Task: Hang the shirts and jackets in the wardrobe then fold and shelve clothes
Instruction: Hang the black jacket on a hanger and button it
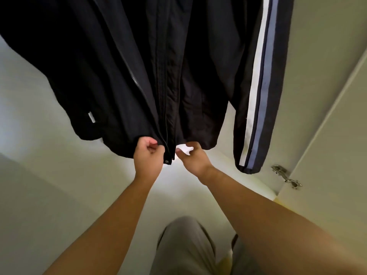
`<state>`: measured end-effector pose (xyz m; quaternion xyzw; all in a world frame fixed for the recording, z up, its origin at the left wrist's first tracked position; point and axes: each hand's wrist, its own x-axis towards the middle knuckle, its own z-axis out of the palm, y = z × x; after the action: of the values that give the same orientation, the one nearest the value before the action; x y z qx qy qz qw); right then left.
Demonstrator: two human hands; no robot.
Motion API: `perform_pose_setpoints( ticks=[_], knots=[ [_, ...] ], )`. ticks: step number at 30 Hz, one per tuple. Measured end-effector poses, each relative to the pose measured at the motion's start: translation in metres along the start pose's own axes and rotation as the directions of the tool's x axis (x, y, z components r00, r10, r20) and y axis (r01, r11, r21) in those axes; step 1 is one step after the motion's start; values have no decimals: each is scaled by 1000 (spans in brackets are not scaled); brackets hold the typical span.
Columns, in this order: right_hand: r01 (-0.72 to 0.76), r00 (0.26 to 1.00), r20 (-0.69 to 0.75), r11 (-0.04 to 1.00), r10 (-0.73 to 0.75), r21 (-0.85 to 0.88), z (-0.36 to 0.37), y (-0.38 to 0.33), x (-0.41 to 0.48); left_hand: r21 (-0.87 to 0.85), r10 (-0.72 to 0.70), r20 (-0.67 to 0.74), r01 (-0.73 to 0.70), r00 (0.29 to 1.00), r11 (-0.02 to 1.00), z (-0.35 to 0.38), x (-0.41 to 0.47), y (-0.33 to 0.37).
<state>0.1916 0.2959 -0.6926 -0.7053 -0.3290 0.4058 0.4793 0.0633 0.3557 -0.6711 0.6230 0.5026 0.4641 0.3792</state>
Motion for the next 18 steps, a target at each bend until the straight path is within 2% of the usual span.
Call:
perform_pose_setpoints(
  ticks=[2,3,5,7,9,11,14,18],
  knots=[
    [-39,999,24,999,39,-1,8,6,0,-80,-200,-8,198,980,977,0,-4,-13],
    [-68,997,39,998,68,11,12,7,-2,-107,-317,-1,315,948,943,-1,-5,-19],
    [-112,991,71,993,109,37,20,6,-5,-132,-521,48,523,852,842,-4,-3,-28],
    [-105,991,84,994,102,30,24,2,-2,-207,-651,160,670,742,713,-7,5,-30],
    [-89,993,75,996,86,31,24,-1,5,-334,-675,310,741,670,582,-8,13,-30],
    [-99,994,55,994,97,53,26,0,10,-410,-645,393,752,656,515,-9,17,-35],
    [-121,992,35,989,118,88,26,5,13,-436,-639,405,752,654,494,-8,14,-44],
    [-155,985,92,980,144,123,24,5,15,-391,-660,408,774,631,498,-8,10,-52]
  ],
)
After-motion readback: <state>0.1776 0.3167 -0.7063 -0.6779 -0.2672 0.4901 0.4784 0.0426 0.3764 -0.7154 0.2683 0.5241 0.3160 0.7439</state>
